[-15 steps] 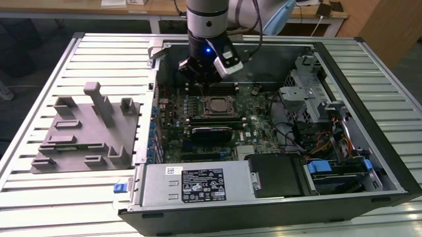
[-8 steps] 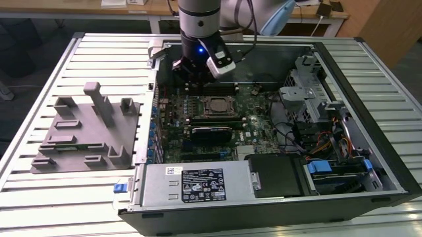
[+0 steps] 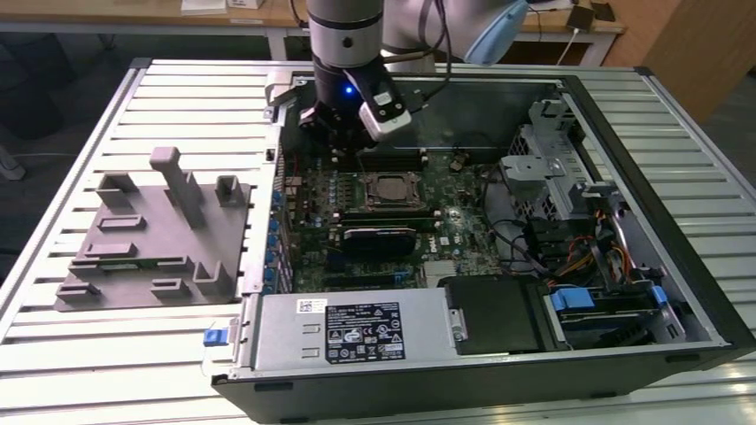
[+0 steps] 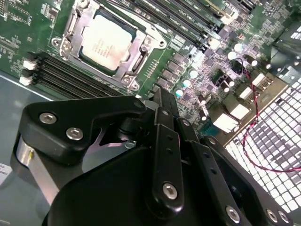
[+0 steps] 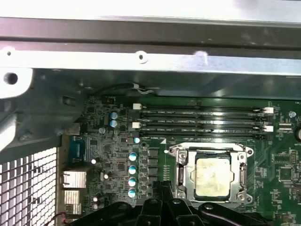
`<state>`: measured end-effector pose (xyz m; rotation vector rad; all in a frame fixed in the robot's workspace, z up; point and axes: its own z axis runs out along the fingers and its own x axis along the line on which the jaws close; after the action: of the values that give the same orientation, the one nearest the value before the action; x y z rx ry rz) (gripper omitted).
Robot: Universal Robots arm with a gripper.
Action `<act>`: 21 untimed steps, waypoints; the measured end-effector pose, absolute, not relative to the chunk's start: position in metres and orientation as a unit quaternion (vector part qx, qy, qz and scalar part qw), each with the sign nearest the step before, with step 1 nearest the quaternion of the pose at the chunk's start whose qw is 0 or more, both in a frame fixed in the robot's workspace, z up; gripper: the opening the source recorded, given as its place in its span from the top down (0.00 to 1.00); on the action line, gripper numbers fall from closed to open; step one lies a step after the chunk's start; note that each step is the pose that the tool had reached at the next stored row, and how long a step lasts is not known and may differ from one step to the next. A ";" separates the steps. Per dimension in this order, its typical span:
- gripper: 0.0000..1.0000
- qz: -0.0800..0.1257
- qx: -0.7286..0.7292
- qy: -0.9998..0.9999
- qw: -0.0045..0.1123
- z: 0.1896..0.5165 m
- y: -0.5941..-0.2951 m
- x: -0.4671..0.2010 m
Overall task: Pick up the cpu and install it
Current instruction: 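Install the first cpu locking lever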
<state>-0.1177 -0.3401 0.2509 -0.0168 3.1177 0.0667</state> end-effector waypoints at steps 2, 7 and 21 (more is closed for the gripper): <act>0.89 0.028 -0.005 1.000 0.012 0.251 -0.340 -0.120; 0.89 0.058 -0.005 0.998 0.012 0.251 -0.340 -0.123; 0.89 0.111 -0.004 0.994 0.012 0.250 -0.341 -0.127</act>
<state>-0.1268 -0.3406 0.2503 -0.0135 3.0982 0.3470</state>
